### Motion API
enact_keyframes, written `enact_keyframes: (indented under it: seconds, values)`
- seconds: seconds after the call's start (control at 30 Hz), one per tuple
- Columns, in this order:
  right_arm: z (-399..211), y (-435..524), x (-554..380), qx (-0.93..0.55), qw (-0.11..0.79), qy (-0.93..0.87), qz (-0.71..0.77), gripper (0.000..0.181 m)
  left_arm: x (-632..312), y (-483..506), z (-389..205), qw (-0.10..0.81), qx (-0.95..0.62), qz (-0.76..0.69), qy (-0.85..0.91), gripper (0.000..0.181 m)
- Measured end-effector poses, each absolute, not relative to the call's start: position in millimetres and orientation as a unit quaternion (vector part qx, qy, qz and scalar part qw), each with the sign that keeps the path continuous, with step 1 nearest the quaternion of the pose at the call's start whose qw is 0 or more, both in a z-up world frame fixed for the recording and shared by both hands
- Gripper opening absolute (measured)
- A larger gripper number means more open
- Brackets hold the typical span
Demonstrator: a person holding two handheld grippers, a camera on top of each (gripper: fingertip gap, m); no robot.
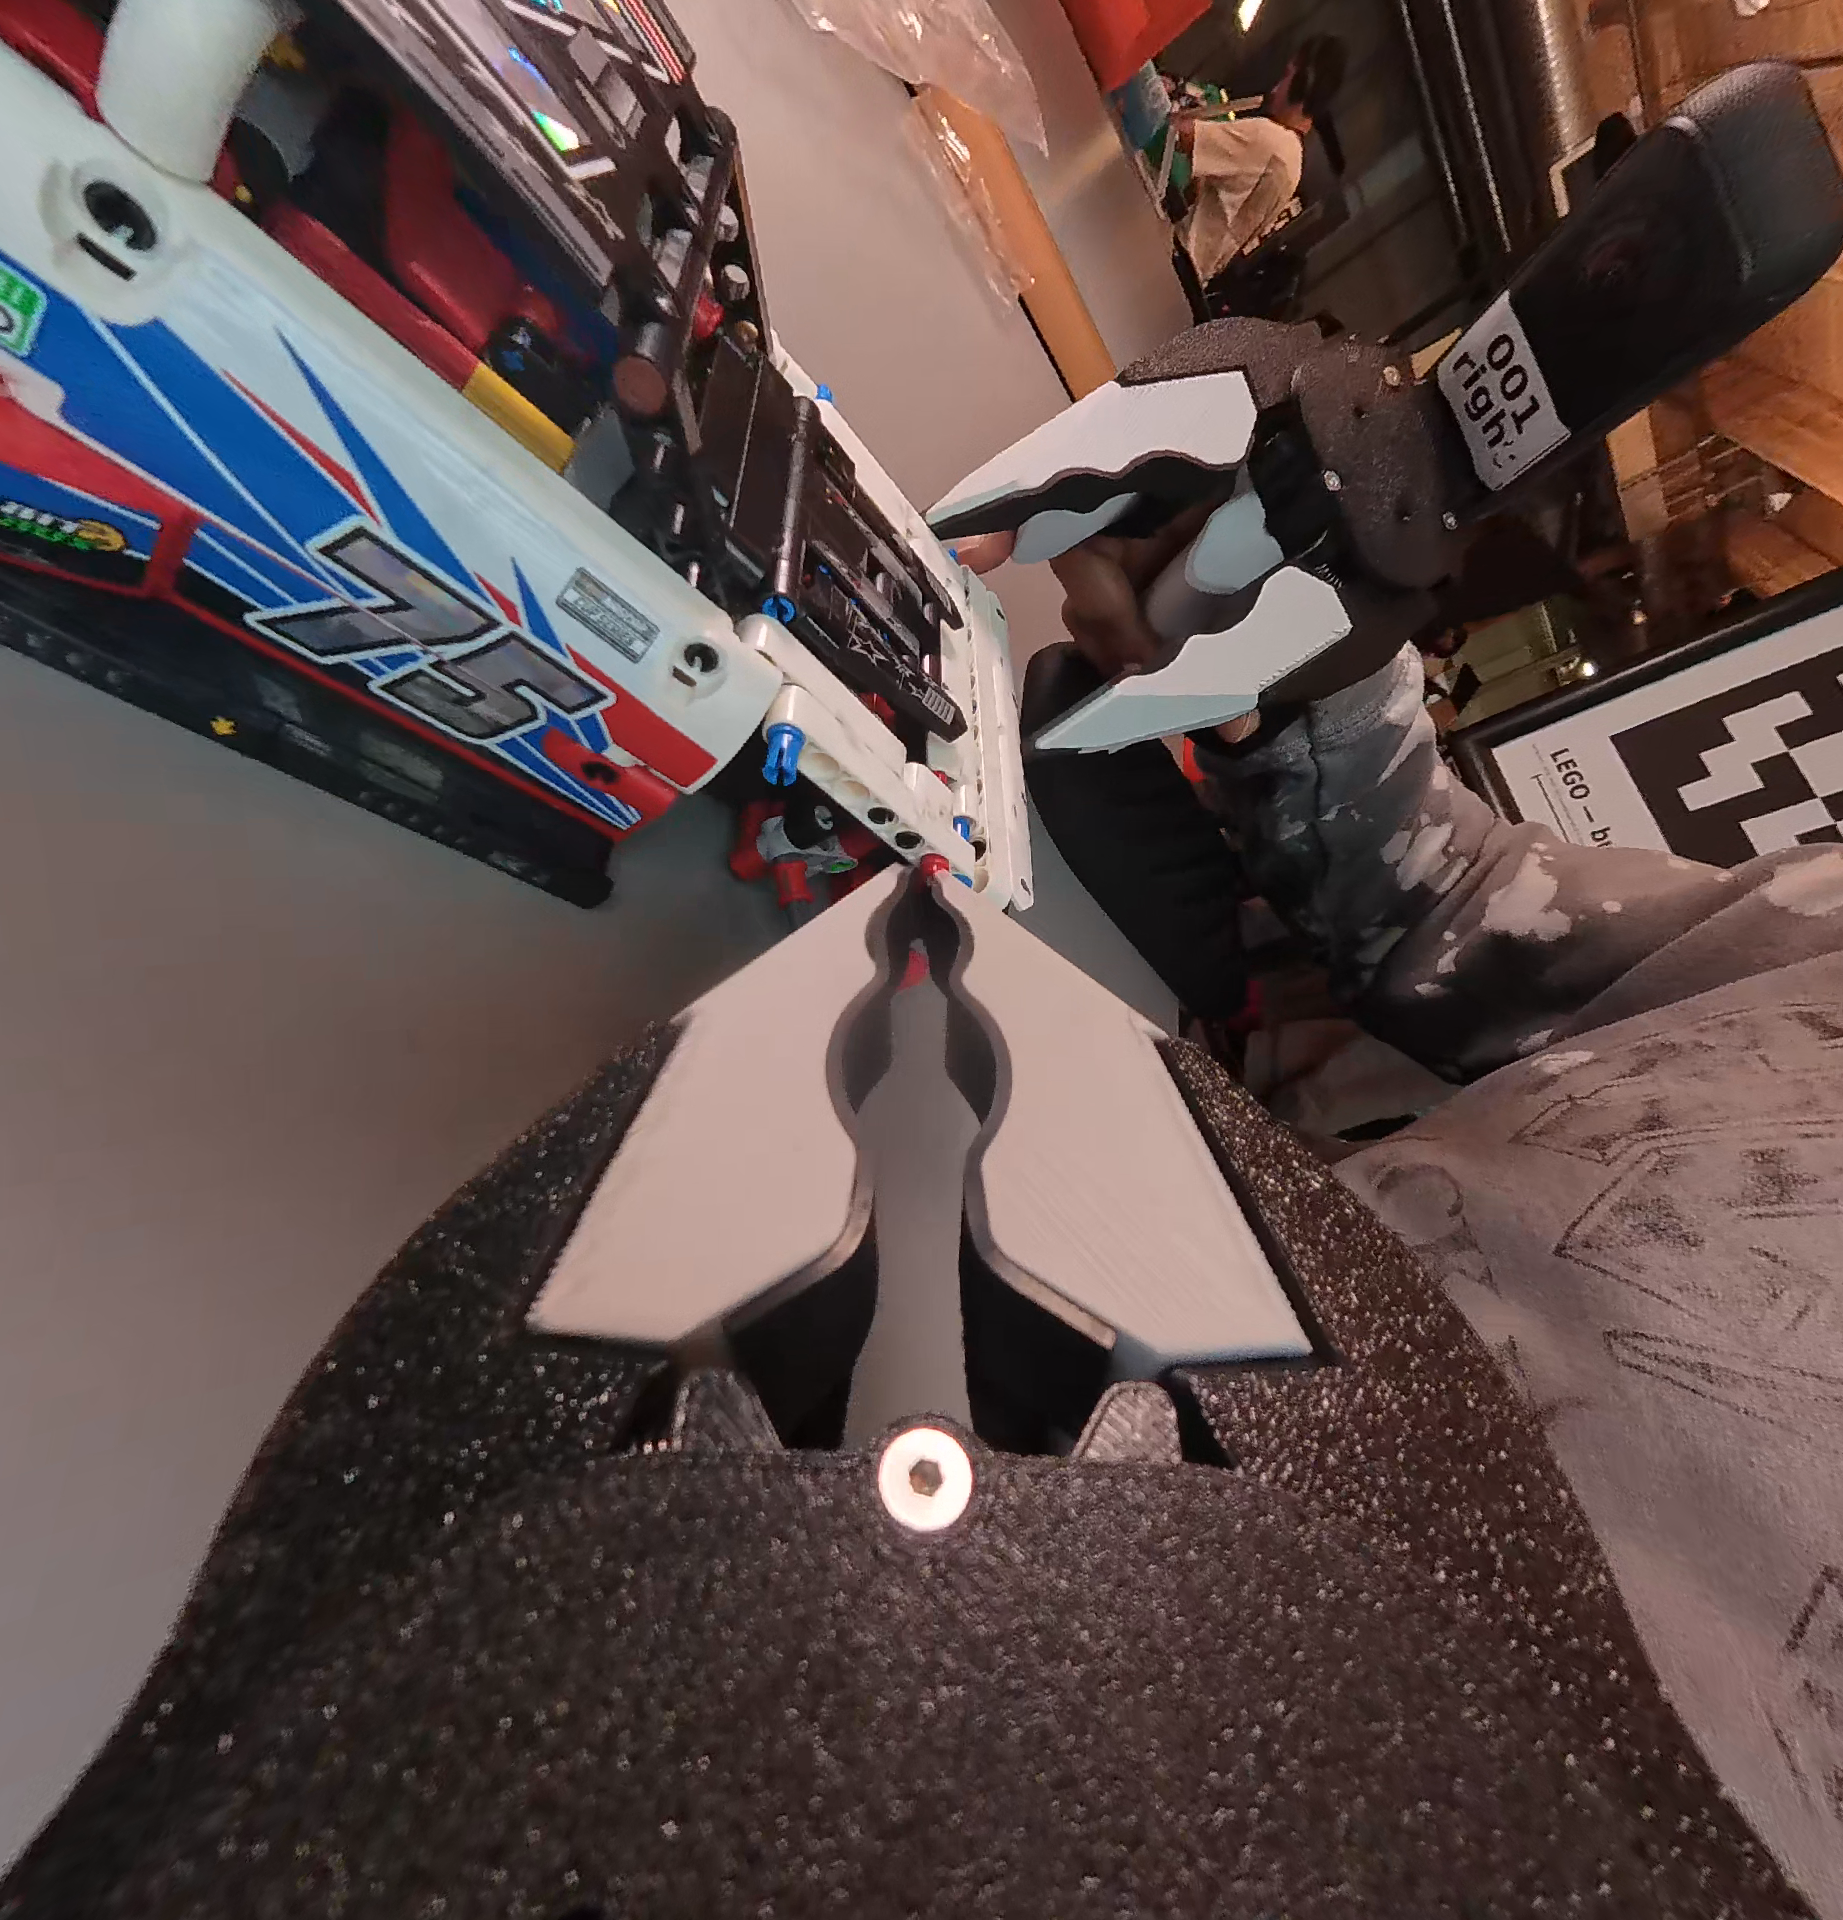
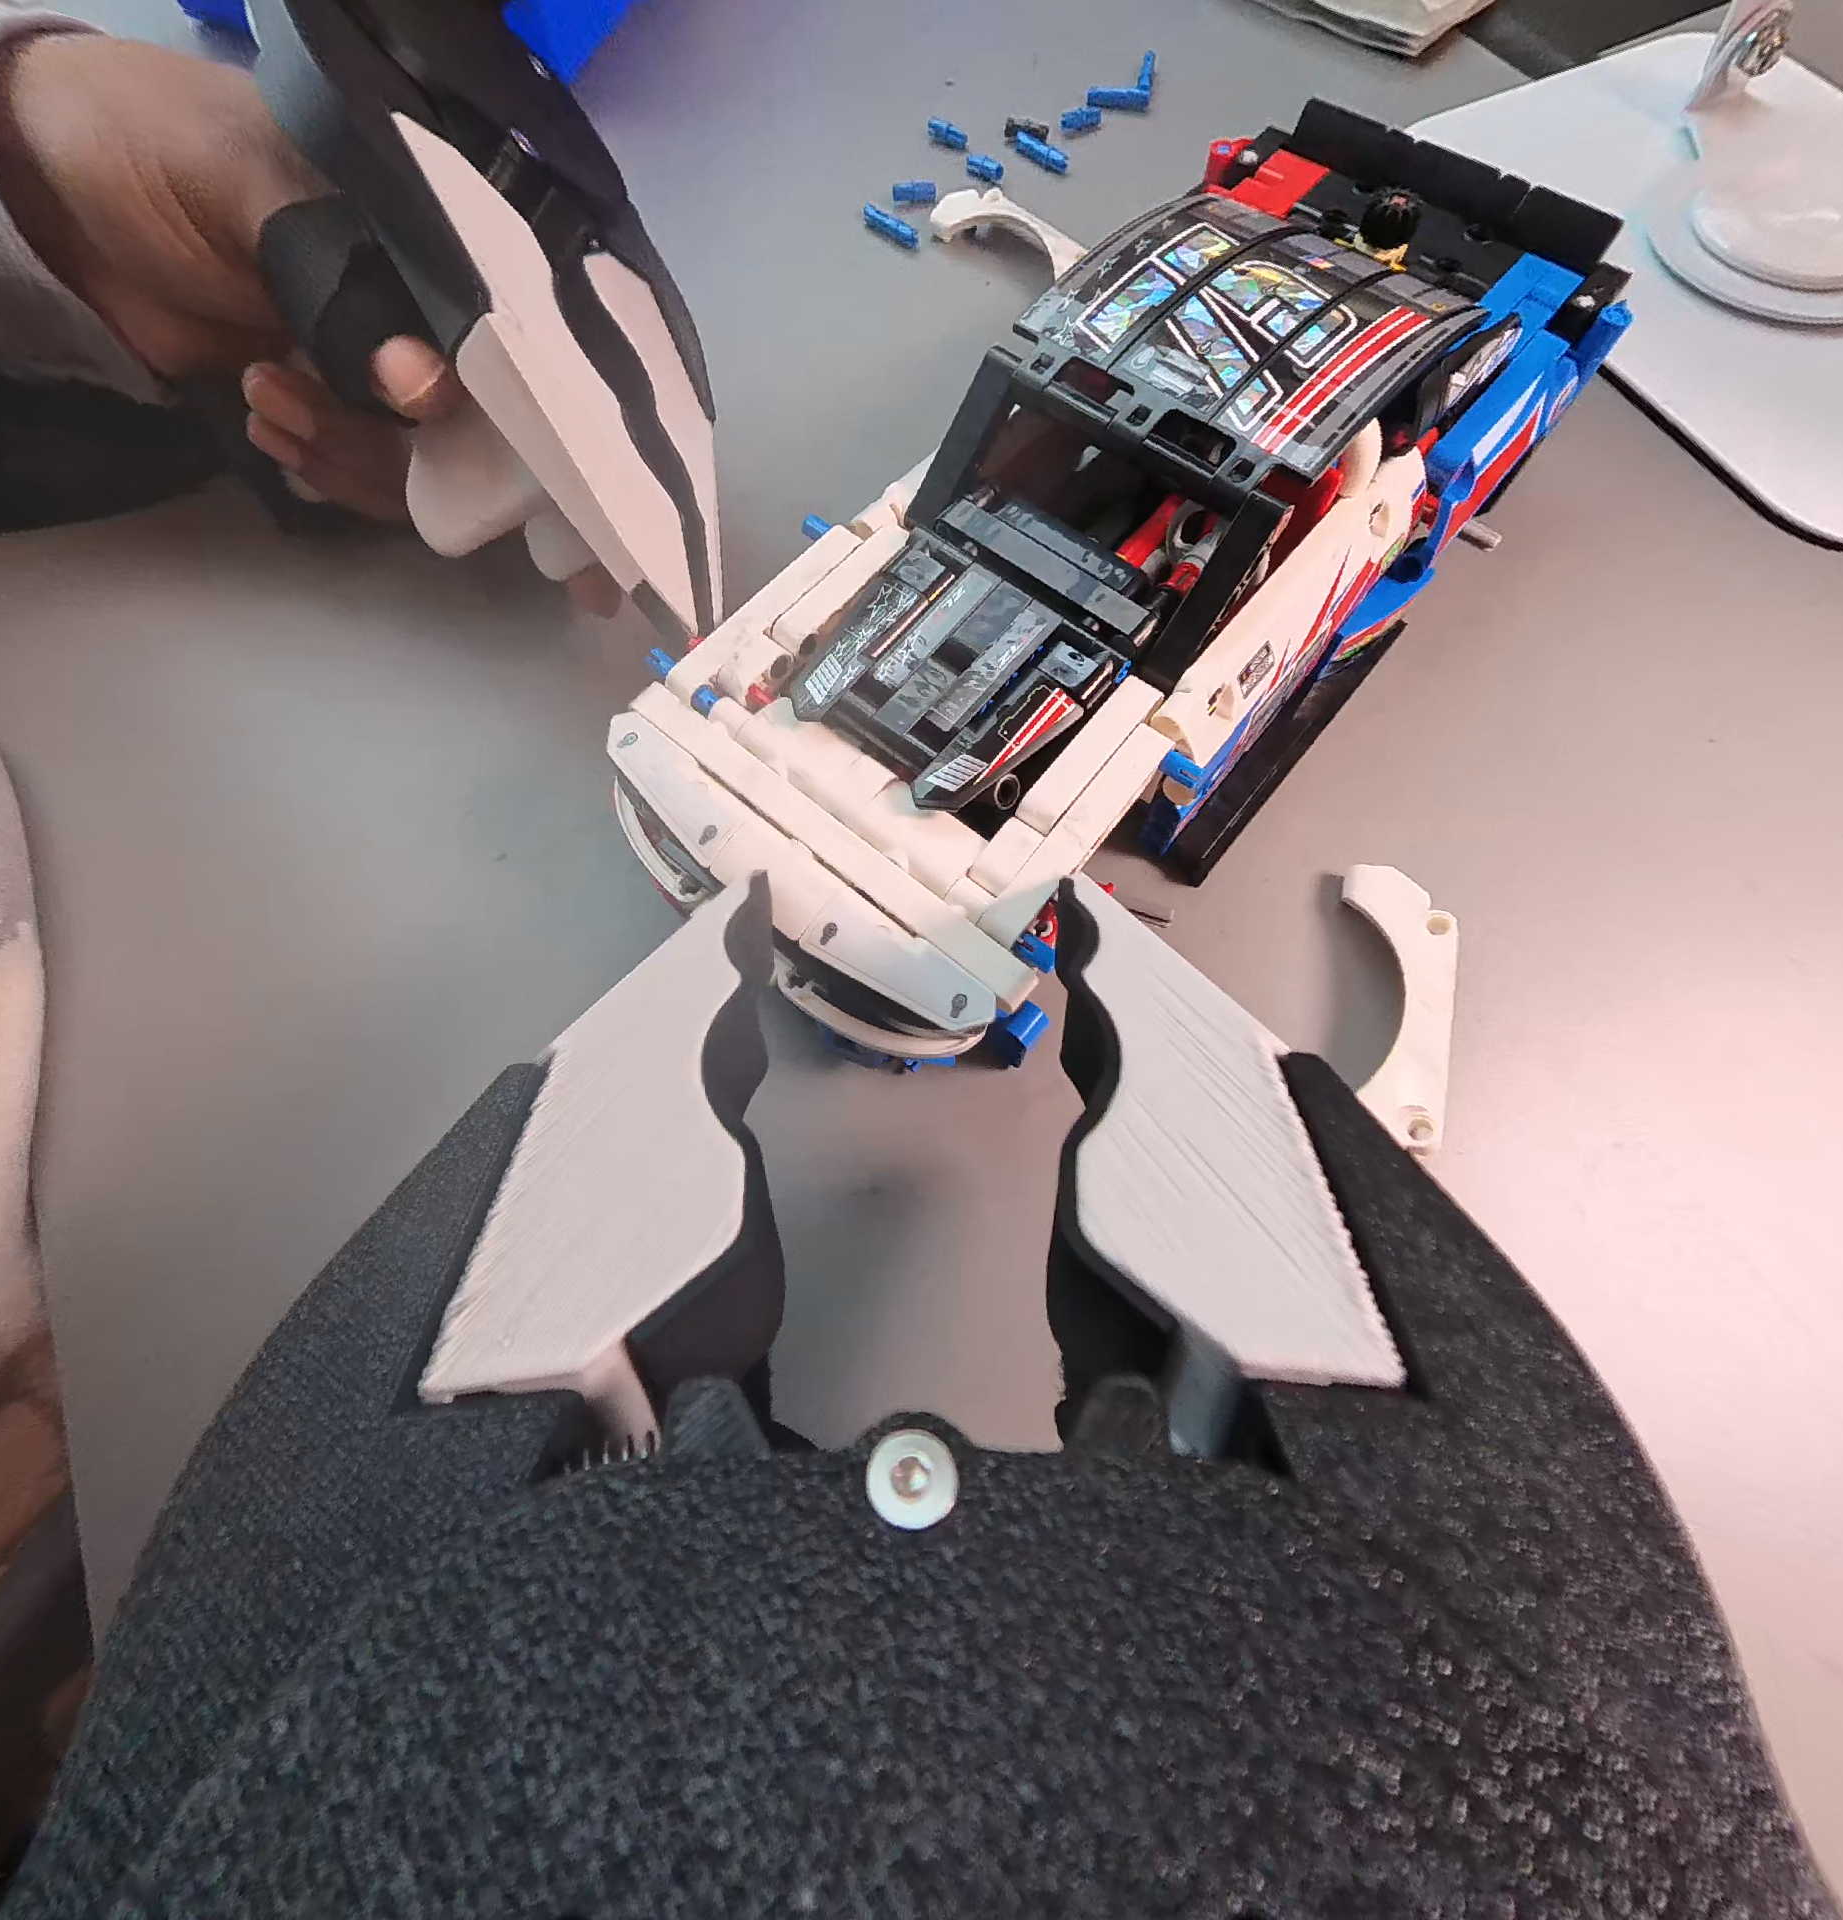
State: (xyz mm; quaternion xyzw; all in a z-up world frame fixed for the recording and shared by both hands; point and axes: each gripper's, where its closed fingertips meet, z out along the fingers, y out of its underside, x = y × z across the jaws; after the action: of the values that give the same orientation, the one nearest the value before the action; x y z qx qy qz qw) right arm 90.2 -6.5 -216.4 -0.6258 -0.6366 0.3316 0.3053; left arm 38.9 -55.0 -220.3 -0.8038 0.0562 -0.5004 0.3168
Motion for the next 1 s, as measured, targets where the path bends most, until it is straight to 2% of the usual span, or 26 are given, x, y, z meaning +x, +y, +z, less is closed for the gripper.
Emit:
enact_keyframes:
  seconds: [0.03,0.23,0.57,1.0]
  values:
    - [-216.4,-6.4,90.2,-0.626,0.304,-0.636,0.332,0.054,37.1,-56.1,-219.0,0.313,-0.802,-0.505,0.056,0.006]
    - [-217.2,-9.7,90.2,-0.621,0.295,-0.644,0.337,0.052,41.3,-61.9,-215.9,0.304,-0.797,-0.517,0.068,0.014]
    - [-215.6,-5.8,90.5,-0.634,0.282,-0.626,0.356,0.043,43.0,-59.3,-217.7,0.292,-0.799,-0.522,0.065,0.010]
    - [-216.0,-8.2,90.6,-0.630,0.284,-0.631,0.354,0.042,40.0,-58.4,-221.8,0.271,-0.797,-0.538,0.041,0.003]
